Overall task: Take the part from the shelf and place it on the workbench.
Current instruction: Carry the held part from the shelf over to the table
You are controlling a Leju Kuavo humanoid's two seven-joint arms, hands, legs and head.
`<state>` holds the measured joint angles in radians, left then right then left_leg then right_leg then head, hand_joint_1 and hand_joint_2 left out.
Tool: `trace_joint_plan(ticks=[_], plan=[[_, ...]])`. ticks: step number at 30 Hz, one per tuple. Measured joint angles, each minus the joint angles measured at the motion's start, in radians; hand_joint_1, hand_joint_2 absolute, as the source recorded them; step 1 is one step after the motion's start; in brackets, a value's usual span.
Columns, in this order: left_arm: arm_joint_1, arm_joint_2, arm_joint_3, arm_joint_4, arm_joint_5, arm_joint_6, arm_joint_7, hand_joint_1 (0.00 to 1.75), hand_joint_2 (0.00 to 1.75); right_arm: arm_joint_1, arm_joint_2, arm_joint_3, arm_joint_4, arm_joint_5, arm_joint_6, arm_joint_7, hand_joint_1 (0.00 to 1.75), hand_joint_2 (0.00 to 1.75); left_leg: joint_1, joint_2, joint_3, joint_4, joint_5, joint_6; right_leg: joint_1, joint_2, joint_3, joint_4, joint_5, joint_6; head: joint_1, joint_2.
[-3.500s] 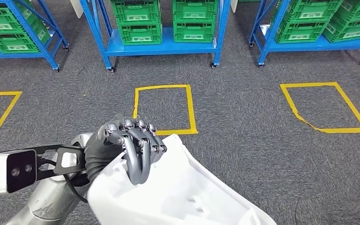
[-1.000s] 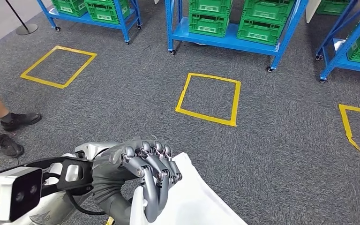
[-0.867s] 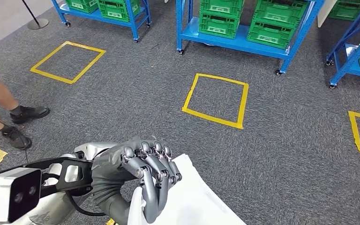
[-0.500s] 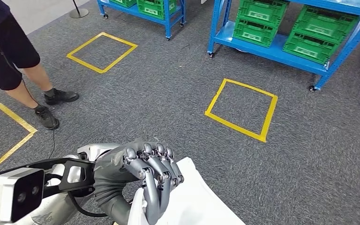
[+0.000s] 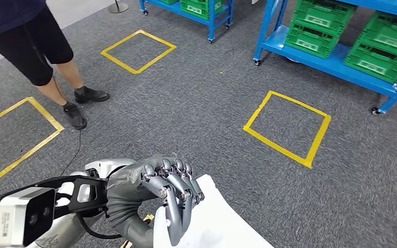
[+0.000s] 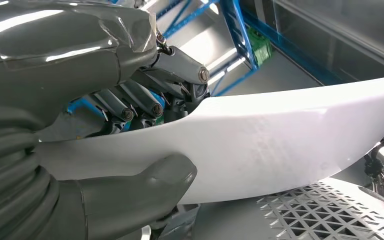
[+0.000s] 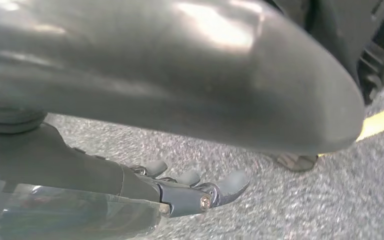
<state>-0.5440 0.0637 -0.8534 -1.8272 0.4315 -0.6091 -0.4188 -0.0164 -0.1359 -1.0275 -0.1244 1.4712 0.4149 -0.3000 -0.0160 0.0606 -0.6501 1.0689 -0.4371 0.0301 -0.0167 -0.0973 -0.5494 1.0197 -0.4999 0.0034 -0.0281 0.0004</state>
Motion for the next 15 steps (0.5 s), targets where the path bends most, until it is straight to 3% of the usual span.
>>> trace_joint_plan(ticks=[2,4,6,8,10,11,12,14,15], plan=[[-0.005,-0.001,-0.003,0.0,-0.001,0.002,0.003,1.69,1.75,0.001,0.008,-0.018,-0.01,-0.015,-0.002,0.026,0.0,0.0,-0.013,0.02,0.022,-0.047,0.002,0.01,0.002,-0.023,0.005,-0.003,-0.005,0.007,0.0,0.0],[-0.007,-0.001,-0.007,0.0,-0.002,0.003,0.006,1.69,1.75,0.0,0.012,-0.033,-0.021,-0.024,-0.002,0.043,0.0,0.0,-0.011,-0.008,0.03,-0.061,0.008,0.016,0.001,-0.04,0.012,-0.009,-0.009,0.015,0.0,0.0],[-0.011,-0.004,-0.01,0.0,-0.002,0.004,0.008,1.69,1.75,0.001,0.015,-0.044,-0.031,-0.029,-0.001,0.05,0.0,0.0,-0.004,-0.036,0.052,-0.09,0.022,0.024,-0.001,0.004,0.006,0.017,-0.024,0.018,0.002,0.0],[-0.015,-0.008,-0.014,0.002,-0.003,0.005,0.009,1.69,1.75,0.007,0.014,-0.054,-0.039,-0.032,0.0,0.055,0.0,0.0,-0.001,-0.065,0.065,-0.104,0.031,0.028,-0.004,0.072,-0.048,0.123,-0.066,0.014,0.007,0.0],[-0.014,-0.01,-0.02,0.004,-0.004,0.004,0.01,1.69,1.75,0.013,0.012,-0.062,-0.045,-0.034,0.0,0.06,0.0,0.0,0.0,-0.098,0.066,-0.103,0.032,0.03,-0.006,0.093,-0.121,0.245,-0.1,0.018,0.011,0.0],[-0.013,-0.01,-0.022,0.005,-0.004,0.003,0.01,1.69,1.75,0.016,0.012,-0.065,-0.048,-0.034,0.0,0.061,0.0,0.0,0.001,-0.116,0.066,-0.102,0.031,0.029,-0.008,0.095,-0.141,0.267,-0.098,0.025,0.011,0.0],[-0.013,-0.01,-0.024,0.006,-0.004,0.003,0.01,1.69,1.75,0.016,0.012,-0.067,-0.05,-0.034,0.0,0.061,0.0,0.0,0.002,-0.132,0.066,-0.1,0.03,0.028,-0.012,0.096,-0.141,0.249,-0.08,0.036,0.012,0.0],[-0.013,-0.01,-0.026,0.007,-0.004,0.002,0.01,1.69,1.75,0.015,0.012,-0.07,-0.052,-0.034,0.0,0.062,0.0,0.0,0.007,-0.163,0.062,-0.085,0.022,0.017,-0.026,0.122,-0.096,0.124,-0.017,0.064,0.014,0.0],[-0.013,-0.01,-0.027,0.008,-0.004,0.002,0.01,1.69,1.75,0.015,0.013,-0.071,-0.053,-0.034,0.0,0.062,0.0,0.0,0.007,-0.176,0.057,-0.072,0.014,0.009,-0.03,0.139,-0.071,0.066,0.009,0.068,0.015,0.0]])
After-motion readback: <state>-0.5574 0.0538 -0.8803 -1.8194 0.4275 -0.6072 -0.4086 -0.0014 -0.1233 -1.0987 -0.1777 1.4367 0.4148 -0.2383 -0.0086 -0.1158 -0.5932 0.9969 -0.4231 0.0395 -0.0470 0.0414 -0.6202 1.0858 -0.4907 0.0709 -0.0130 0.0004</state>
